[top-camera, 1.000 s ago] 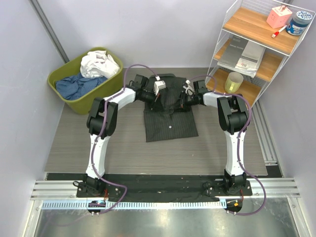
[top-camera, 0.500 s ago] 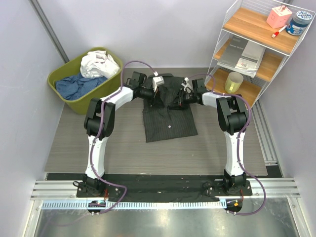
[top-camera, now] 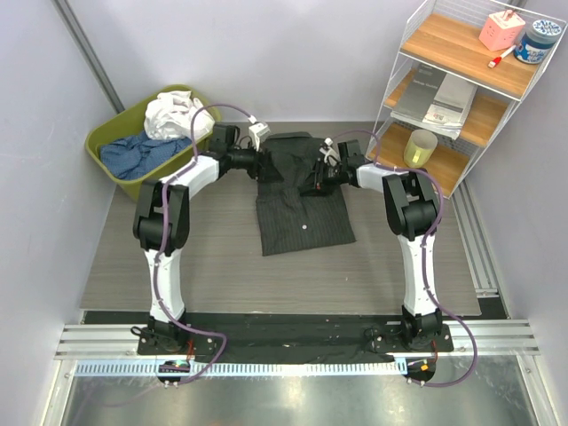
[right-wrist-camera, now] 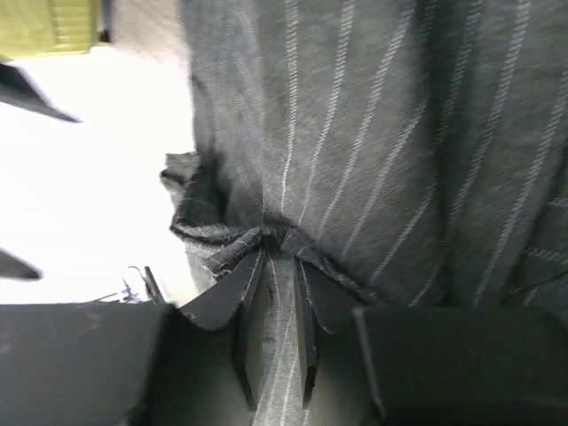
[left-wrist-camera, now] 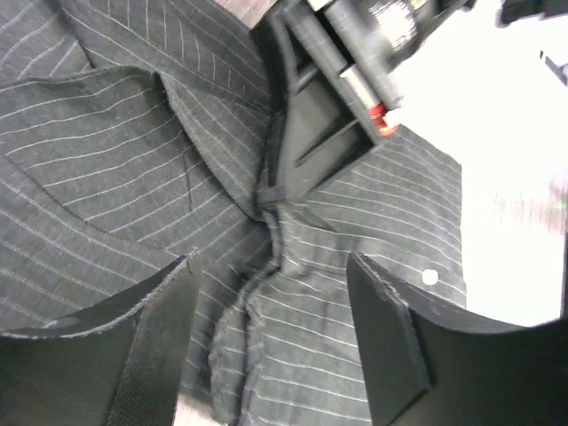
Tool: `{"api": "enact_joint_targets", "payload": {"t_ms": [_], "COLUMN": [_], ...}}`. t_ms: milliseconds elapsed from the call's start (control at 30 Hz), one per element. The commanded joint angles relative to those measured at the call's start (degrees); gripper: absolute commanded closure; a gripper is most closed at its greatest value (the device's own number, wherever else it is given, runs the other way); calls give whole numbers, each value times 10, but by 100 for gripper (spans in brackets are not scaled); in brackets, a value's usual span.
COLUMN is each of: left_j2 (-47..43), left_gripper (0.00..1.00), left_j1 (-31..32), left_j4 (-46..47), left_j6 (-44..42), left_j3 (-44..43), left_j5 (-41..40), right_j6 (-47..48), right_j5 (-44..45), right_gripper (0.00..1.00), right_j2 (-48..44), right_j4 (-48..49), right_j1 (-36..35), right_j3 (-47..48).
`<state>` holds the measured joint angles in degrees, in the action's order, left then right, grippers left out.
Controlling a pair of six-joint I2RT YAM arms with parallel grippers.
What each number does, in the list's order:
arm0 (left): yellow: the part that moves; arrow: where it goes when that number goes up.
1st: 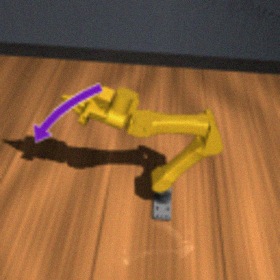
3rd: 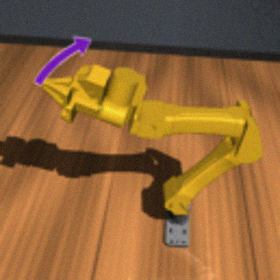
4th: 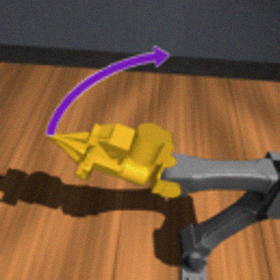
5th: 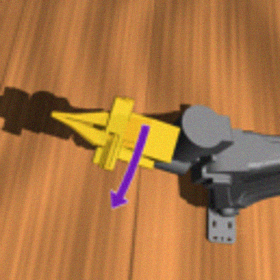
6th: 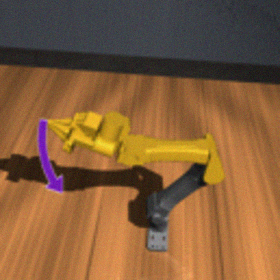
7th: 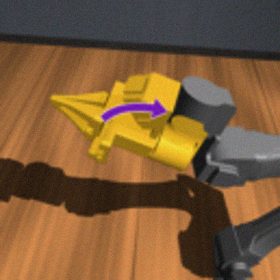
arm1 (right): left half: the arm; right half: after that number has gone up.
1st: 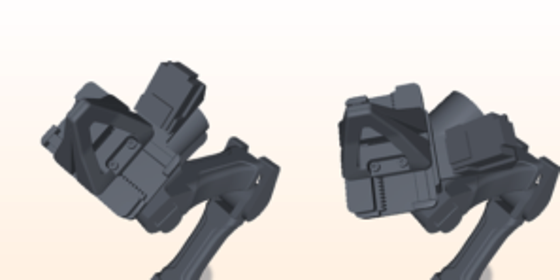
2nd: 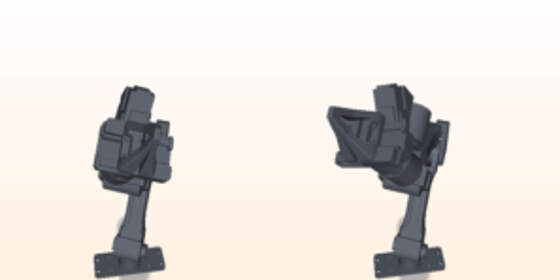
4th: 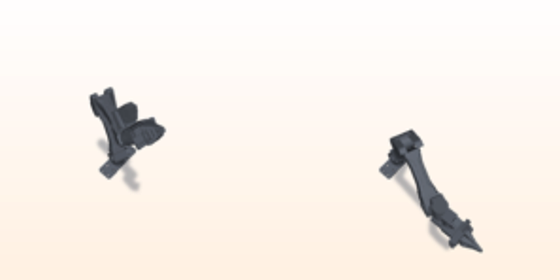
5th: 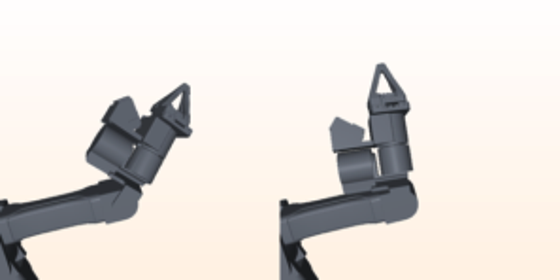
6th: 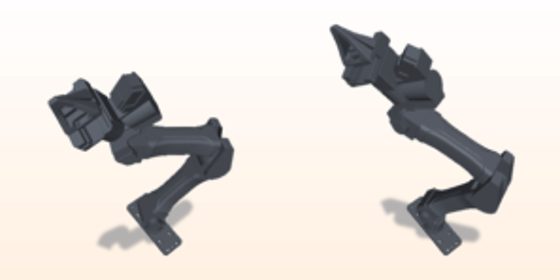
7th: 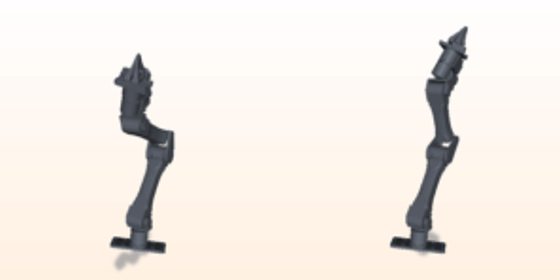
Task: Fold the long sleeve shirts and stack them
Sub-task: Fold the shirt
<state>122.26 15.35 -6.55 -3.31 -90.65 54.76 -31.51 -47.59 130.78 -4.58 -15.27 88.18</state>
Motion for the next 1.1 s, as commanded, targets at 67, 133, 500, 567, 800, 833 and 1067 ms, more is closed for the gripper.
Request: {"api": "enact_joint_targets", "payload": {"t_ms": [67, 133, 500, 567, 800, 833, 1067], "left_j2": [-93, -110, -80, -66, 55, 63, 11], "left_gripper": [29, 29, 36, 36, 36, 36, 41], "left_j1": [2, 3, 44, 49, 24, 21, 16], "left_j4": [-81, -88, -183, -168, -225, -240, -304], "left_j6": [15, 30, 128, 158, 167, 159, 107], "left_j3": [48, 85, 79, 79, -25, -35, 62], "left_j5": [-36, -61, 19, 6, -72, -79, -99], "right_j6": [50, 59, 160, 185, 198, 201, 224], "right_j5": [65, 100, -43, -55, -45, -40, -30], "right_gripper": [69, 69, 65, 66, 69, 69, 70], "right_j2": [-2, -26, -139, -145, -74, -66, -99], "right_j4": [-23, -26, -132, -182, -190, -190, -203], "right_j1": [2, 8, 34, 41, 52, 54, 37], "right_j3": [27, 11, -20, -28, -80, -85, -185]}}
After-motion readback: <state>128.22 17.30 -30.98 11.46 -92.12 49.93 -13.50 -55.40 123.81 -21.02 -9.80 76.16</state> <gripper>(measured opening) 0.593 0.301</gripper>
